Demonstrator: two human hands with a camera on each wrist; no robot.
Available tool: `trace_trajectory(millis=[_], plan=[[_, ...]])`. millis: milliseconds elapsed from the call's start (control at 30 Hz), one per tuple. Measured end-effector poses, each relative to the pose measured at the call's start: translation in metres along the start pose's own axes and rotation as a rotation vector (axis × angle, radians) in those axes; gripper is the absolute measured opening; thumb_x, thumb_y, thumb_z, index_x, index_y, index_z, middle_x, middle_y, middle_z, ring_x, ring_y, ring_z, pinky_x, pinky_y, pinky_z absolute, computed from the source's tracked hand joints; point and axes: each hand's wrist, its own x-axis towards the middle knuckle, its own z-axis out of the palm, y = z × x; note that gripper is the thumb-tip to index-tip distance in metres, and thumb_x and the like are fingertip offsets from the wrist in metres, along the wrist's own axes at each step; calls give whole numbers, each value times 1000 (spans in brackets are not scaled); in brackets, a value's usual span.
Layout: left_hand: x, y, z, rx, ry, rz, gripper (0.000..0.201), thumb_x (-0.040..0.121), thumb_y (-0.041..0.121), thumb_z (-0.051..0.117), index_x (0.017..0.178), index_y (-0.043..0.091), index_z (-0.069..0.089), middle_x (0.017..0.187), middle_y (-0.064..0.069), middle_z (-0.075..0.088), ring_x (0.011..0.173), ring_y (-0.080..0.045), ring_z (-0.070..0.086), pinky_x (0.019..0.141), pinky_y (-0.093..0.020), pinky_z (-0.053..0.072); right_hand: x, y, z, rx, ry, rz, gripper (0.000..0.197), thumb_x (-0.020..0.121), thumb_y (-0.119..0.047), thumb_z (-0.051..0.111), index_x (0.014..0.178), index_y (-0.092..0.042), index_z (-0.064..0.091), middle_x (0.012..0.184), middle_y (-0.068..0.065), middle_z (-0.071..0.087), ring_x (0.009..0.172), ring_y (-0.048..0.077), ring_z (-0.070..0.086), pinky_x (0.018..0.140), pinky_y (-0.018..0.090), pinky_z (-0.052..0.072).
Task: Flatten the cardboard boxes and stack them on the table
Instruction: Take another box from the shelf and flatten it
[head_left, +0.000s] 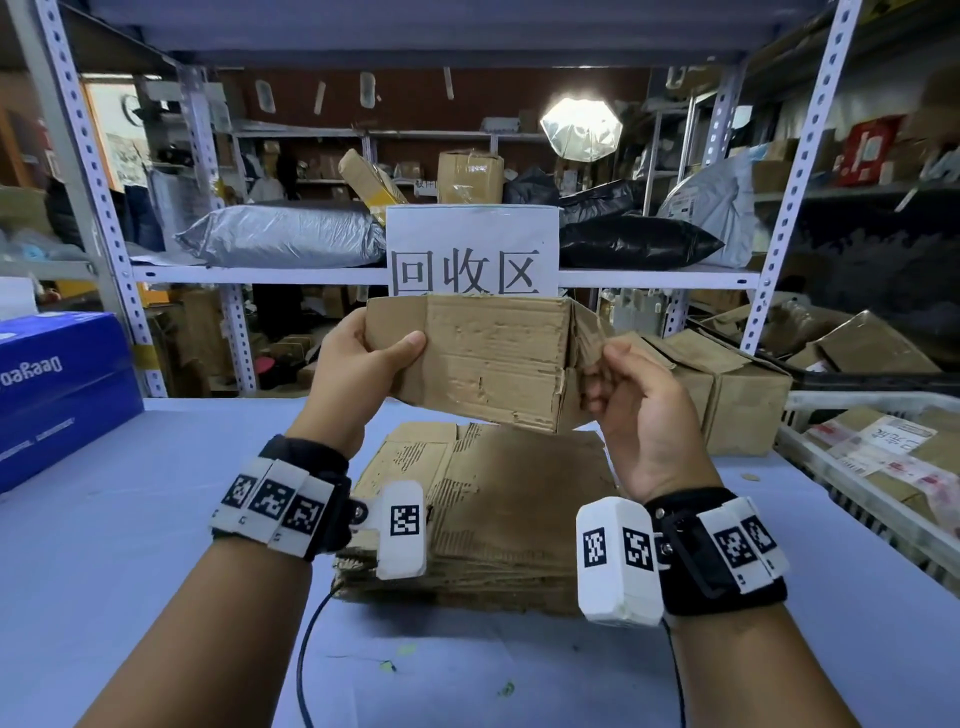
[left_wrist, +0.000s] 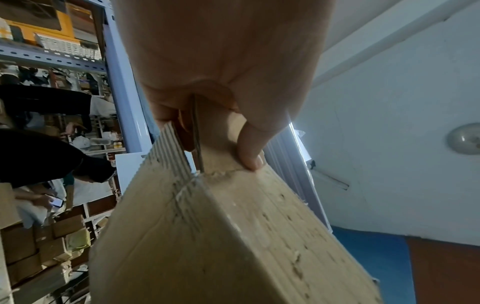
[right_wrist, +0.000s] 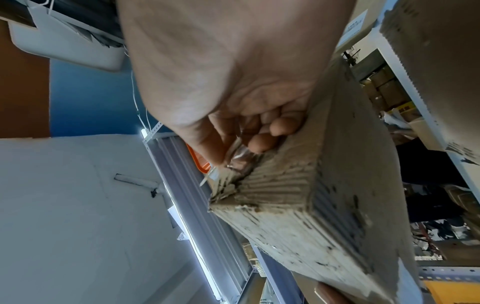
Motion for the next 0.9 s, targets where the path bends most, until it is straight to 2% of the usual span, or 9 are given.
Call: trace_trajectory(millis=[167,333,433,500,567,667,733,833,900], plan=[[11,-1,5,41,-25,-42,28,93,10,73,120,11,66,108,-4,74,88,-12,74,67,-24,58,1,0,-5,43,6,16,23,85,-20,57,67,-24,72,70,-5,63,58,7,51,53,18,39],[22,-6,13,63,-70,-115,24,93,9,72,117,13,67,103,0,77,84,-10,76,61,-23,58,3,8,-9,210,144,109,25,87,-13,55,69,-21,69,67,-2,61,56,10,52,51,21,38],[30,-11,16,99,-83,-172,27,92,11,74,118,12,66,106,0,76,87,-13,75,62,-22,58,4,11,-9,245,210,159,10,85,-13,53,82,-15,62,66,-2,58,54,10,50,55,25,34],[35,-15,16,120,-73,-200,26,93,12,73,118,12,66,108,-2,76,90,-16,75,63,-24,59,5,12,-11,353,250,172,15,88,-14,50,76,-15,59,64,-2,54,55,12,46,56,26,35],[39,-19,14,130,-72,-244,26,95,12,71,120,10,65,113,-7,75,94,-21,74,68,-28,60,6,9,-13,437,220,174,20,86,-16,51,67,-17,58,64,-2,51,56,13,43,55,26,38],[42,-21,12,217,-84,-276,38,95,20,72,128,8,59,123,-14,70,102,-24,71,72,-32,60,8,5,-8,239,126,168,19,88,-19,58,72,-20,68,68,-5,59,58,10,52,55,24,45],[43,-19,13,444,-60,-206,58,93,28,75,141,11,48,133,-14,61,118,-28,62,91,-42,57,8,5,-4,134,121,153,21,96,-19,57,80,-20,71,72,-6,63,60,9,56,56,23,48],[34,-3,17,825,-18,125,82,88,36,77,155,19,33,150,-12,43,141,-30,35,118,-48,30,6,5,0,107,122,107,20,97,-18,59,85,-20,75,78,-3,67,63,9,60,57,23,53],[19,10,20,745,-243,312,98,80,54,77,159,31,25,161,-3,30,149,-22,23,122,-46,21,5,4,1,92,127,86,15,95,-16,61,92,-18,76,81,-2,70,65,10,63,60,24,55]])
